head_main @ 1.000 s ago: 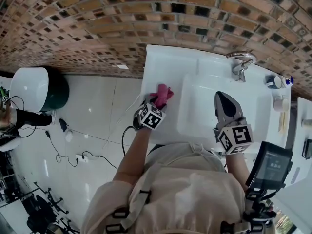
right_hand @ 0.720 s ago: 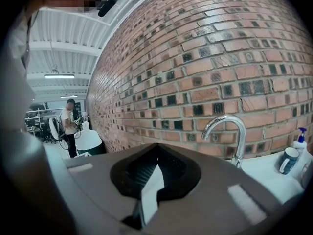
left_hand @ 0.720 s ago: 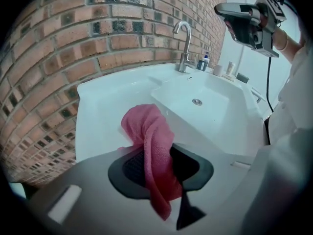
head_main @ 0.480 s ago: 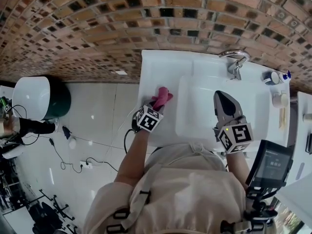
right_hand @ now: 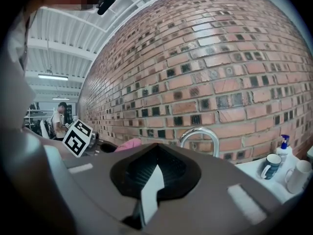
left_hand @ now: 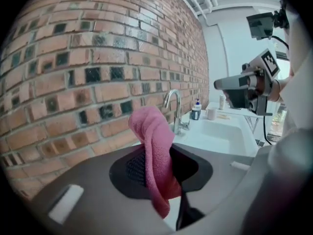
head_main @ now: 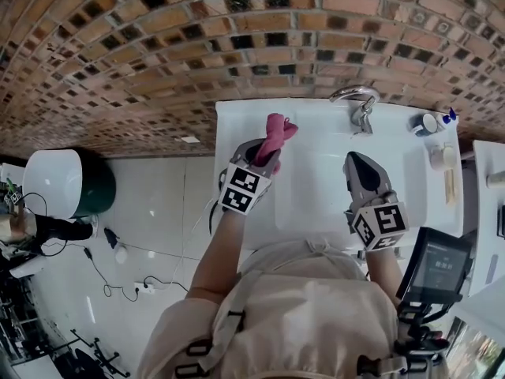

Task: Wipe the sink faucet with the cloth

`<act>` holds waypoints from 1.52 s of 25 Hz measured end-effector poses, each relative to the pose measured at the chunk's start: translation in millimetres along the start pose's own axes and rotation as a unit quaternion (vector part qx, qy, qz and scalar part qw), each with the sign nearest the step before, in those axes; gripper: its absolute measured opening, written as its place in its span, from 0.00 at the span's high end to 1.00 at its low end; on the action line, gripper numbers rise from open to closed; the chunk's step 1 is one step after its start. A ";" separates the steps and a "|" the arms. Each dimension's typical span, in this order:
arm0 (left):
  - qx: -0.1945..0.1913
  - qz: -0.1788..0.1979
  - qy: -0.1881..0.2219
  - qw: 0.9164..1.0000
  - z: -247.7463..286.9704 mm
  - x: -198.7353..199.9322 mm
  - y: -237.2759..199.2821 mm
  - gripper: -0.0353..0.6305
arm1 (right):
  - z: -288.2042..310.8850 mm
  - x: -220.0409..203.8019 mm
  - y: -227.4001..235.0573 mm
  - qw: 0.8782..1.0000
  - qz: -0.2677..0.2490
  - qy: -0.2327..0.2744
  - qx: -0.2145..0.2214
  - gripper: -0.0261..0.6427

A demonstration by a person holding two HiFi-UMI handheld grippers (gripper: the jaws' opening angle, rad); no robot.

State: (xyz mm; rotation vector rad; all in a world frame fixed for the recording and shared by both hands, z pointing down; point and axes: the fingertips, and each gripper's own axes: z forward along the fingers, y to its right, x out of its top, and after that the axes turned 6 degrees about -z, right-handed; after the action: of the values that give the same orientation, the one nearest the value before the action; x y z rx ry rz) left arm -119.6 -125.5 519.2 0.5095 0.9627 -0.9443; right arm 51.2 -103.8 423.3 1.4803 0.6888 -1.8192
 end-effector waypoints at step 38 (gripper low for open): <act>-0.051 -0.031 0.001 0.998 150.1 84.3 35.2 0.79 | -34.2 -12.4 100.4 0.998 0.027 -0.009 -0.056 0.98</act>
State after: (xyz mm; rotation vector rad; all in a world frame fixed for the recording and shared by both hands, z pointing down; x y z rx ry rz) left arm -0.4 -254.5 520.7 0.3978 1.0274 -0.9447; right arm 152.0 -138.6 430.0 1.3944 0.7229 -1.7226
